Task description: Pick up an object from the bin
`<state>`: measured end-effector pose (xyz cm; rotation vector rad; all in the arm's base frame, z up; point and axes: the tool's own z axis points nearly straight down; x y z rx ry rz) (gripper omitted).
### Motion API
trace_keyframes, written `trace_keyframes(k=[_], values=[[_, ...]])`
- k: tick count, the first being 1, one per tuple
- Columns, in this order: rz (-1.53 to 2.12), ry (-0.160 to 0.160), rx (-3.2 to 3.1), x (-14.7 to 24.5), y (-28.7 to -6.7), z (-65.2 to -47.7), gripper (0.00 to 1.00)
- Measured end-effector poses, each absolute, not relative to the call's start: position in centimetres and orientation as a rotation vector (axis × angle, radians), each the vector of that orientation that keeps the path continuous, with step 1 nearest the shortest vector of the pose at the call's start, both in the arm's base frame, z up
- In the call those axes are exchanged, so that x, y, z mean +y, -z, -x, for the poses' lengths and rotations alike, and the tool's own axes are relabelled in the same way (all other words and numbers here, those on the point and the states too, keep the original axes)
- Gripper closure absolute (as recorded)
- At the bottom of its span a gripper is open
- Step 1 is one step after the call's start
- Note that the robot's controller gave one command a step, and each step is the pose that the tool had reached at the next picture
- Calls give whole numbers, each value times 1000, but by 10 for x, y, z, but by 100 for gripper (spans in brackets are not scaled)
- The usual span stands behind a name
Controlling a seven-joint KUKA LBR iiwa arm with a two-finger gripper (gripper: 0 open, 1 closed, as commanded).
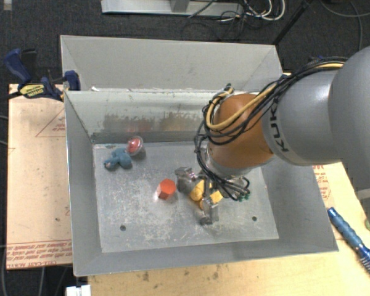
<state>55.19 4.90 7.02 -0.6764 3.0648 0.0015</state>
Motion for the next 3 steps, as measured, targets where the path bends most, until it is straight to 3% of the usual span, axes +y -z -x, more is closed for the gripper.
trace_keyframes(k=[1,2,3], values=[[811,7,3027,-25,-71,-608,0],[785,-6,3045,15,-70,-550,0],[779,-1,3038,13,-72,-554,100]])
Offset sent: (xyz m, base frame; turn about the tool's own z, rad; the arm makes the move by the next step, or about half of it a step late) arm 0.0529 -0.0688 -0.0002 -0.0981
